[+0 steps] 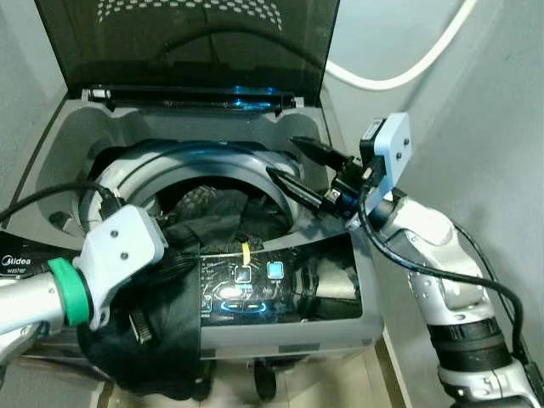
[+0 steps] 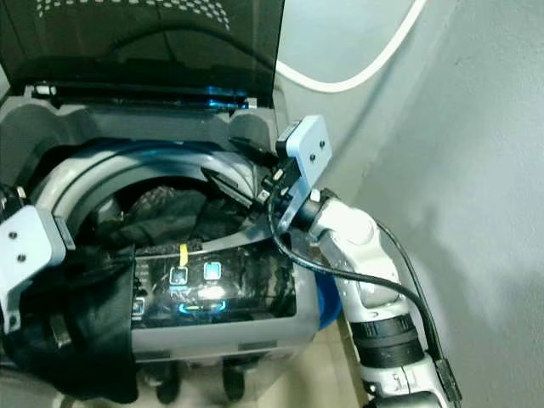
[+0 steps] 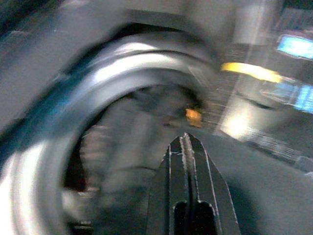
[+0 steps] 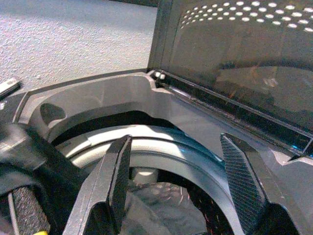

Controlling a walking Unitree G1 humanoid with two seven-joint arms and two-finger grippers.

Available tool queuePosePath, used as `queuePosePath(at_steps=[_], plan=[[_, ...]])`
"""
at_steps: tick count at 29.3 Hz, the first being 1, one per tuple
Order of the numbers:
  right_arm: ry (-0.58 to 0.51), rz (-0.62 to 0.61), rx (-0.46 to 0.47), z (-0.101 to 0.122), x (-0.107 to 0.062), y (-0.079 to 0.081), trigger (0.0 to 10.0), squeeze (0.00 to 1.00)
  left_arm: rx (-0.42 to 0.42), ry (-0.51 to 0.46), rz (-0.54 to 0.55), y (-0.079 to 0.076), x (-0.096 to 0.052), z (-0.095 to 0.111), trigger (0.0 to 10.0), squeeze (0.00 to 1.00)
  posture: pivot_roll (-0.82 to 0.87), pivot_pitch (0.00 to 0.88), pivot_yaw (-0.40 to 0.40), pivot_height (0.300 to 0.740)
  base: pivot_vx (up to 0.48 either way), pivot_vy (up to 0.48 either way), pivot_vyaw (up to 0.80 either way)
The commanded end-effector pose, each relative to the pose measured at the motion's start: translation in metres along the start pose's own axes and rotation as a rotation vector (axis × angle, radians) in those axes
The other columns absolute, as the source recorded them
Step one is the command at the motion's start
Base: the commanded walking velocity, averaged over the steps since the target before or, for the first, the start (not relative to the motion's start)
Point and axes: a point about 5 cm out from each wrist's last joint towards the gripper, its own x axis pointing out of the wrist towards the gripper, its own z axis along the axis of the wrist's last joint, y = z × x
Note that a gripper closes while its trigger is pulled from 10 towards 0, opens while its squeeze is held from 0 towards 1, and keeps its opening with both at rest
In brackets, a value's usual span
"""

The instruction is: Clothes washing

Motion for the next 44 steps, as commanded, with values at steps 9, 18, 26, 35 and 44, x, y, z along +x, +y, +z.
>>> queuePosePath(at_steps=[9,18,26,35,44], plan=[[-0.001,0.015,-0.009,0.000,0.003,0.002,10.0,0.00,0.144,-0.248,0.133,0.046,0.051,0.042,10.0,0.00,0.15,0.137,-0.016,0.740,0.000,0.000,0.00],[0.004,-0.016,-0.021,0.002,-0.005,0.004,10.0,0.00,0.190,-0.296,0.054,0.055,0.059,0.066,10.0,0.20,0.11,0.123,0.025,0.740,0.000,0.000,0.00],[0.015,-0.027,-0.017,-0.001,-0.012,0.002,10.0,0.00,0.124,-0.250,-0.059,0.035,0.016,0.056,10.0,1.00,0.16,0.126,0.008,0.740,0.000,0.000,0.00],[-0.002,0.028,0.005,-0.005,0.005,0.005,10.0,0.00,0.012,-0.145,-0.061,0.004,-0.019,0.041,10.0,1.00,0.24,0.142,-0.030,0.740,0.000,0.000,0.00],[0.000,0.054,0.025,-0.010,0.011,0.008,10.0,0.00,-0.045,0.035,-0.010,-0.017,-0.031,0.012,10.0,1.00,0.25,0.149,-0.045,0.740,0.000,0.000,0.00]])
